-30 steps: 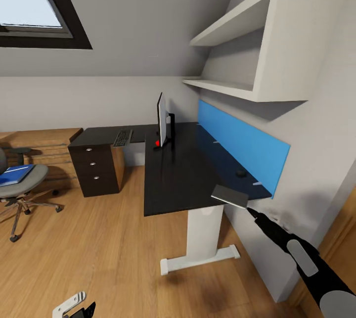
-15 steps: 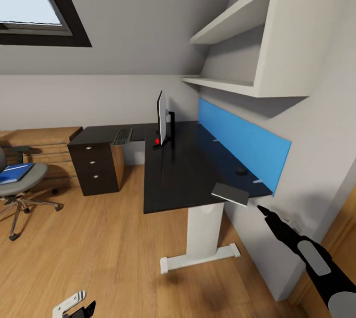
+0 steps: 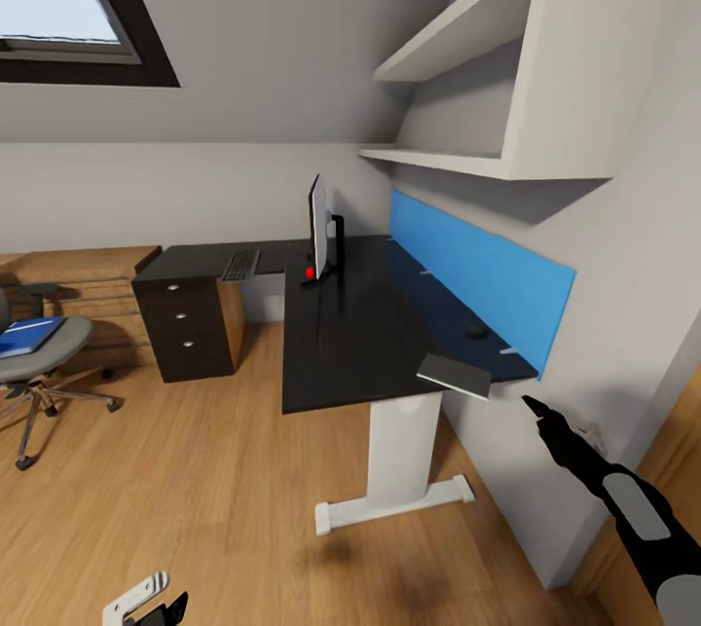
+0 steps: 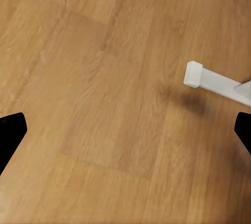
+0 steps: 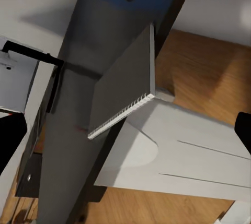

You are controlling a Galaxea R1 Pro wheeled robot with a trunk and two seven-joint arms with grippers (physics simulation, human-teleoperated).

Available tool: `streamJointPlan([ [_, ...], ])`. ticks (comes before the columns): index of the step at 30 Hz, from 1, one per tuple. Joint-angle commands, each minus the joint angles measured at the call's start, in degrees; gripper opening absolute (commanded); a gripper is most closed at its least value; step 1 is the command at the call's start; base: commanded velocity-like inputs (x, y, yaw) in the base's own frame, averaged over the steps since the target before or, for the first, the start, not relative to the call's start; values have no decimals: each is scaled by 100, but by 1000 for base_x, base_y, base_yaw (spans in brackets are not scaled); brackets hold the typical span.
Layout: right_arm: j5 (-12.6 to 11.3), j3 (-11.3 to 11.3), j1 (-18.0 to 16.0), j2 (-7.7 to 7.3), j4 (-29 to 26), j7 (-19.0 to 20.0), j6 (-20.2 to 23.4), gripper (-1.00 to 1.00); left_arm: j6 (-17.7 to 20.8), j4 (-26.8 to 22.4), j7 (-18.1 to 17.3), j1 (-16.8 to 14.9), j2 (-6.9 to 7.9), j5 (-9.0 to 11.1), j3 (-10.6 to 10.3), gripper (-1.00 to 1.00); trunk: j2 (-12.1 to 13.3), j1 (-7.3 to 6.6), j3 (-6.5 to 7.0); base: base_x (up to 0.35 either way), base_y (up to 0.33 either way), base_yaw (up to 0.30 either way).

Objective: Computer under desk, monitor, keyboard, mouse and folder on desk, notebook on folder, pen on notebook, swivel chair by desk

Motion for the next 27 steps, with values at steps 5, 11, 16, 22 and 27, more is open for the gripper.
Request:
streamJointPlan([
  [5, -34, -25, -3, 18, -4, 22, 62, 100, 29, -14, 37, 1, 0, 60, -4, 100, -205, 111, -95, 0, 0, 0],
  [11, -29, -35, -3, 45, -20, 34, 57, 100, 29, -14, 35, -3, 6, 59, 2, 100, -446, 242, -203, 0, 0, 0],
  [16, -2, -33, -3, 44, -126, 59, 63, 100, 29, -18, 35, -2, 8, 60, 12, 100, -646, 352, -293, 0, 0, 0],
  [22, 23, 5, -3, 49, -149, 196, 87, 100, 29, -22, 35, 0, 8, 60, 13, 100, -887, 484, -400, 0, 0, 0],
  [27, 29, 26, -3, 51, -152, 225, 84, 100, 29, -21, 35, -3, 8, 60, 14, 100, -1087, 594, -490, 0, 0, 0],
])
